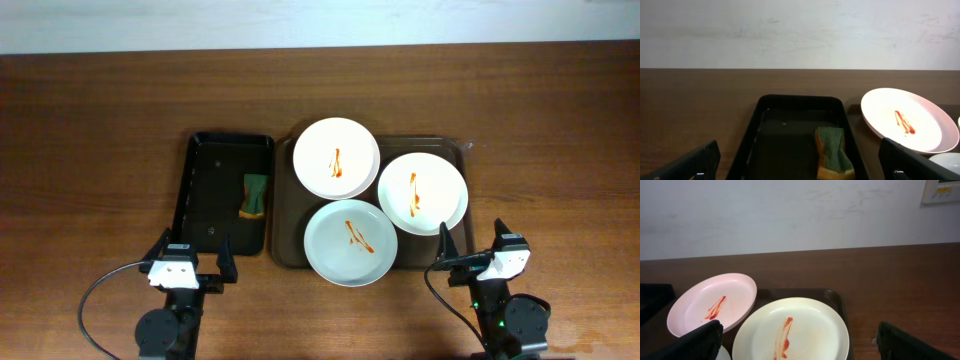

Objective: Clean dirty plates on tray and stack at the side
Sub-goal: 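Move the left gripper toward the sponge and the right toward the plates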

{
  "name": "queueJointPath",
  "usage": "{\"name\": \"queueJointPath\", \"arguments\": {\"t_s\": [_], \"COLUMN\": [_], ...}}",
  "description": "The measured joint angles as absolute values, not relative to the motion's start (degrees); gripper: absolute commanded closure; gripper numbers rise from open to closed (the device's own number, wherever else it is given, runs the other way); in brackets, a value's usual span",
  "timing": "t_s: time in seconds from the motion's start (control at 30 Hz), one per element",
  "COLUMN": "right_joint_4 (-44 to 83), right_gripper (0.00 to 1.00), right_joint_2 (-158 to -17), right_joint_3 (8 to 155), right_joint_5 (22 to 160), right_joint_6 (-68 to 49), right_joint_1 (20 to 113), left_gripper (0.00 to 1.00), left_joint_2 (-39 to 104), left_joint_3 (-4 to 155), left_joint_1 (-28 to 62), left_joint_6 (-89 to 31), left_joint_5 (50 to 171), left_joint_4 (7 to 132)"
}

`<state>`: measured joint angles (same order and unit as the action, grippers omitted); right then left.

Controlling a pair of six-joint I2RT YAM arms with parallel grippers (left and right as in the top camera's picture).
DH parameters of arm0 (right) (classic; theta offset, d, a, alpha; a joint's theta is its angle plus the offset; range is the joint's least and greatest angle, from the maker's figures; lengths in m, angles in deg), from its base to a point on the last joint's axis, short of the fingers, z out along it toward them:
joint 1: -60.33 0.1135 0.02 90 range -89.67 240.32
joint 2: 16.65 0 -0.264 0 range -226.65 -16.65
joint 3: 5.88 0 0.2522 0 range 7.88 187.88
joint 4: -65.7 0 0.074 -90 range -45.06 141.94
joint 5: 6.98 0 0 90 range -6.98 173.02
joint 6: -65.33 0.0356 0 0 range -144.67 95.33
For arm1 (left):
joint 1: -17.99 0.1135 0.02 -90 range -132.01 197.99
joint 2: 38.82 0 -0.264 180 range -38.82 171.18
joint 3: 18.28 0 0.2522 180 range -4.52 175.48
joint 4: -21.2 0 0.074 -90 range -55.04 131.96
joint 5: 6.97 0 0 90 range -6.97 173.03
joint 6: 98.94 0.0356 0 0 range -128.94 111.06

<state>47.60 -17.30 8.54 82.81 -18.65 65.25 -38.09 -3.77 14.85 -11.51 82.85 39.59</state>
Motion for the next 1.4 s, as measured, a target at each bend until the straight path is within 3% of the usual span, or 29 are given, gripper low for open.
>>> {"name": "queueJointPath", "arguments": {"t_s": [1.03,1.4], "right_joint_4": [44.46,27.30], "right_gripper": [0.02,0.02], "right_joint_2": [-17.65,-39.15], "right_joint_3": [10.14,30.01], "right_joint_5": [83.00,85.34], "right_joint_6": [-18.61,-10.21], "right_joint_1": [65.25,65.25], "left_gripper": [0.00,0.00], "left_joint_2": [-38.09,-37.08], "left_joint_3": [-3.79,0.82], "left_joint_1": [14.85,14.85], "left_joint_6": [-11.51,-11.51], "left_joint_5": [83.70,84.70], "left_joint_4": [34.91,48.63]}}
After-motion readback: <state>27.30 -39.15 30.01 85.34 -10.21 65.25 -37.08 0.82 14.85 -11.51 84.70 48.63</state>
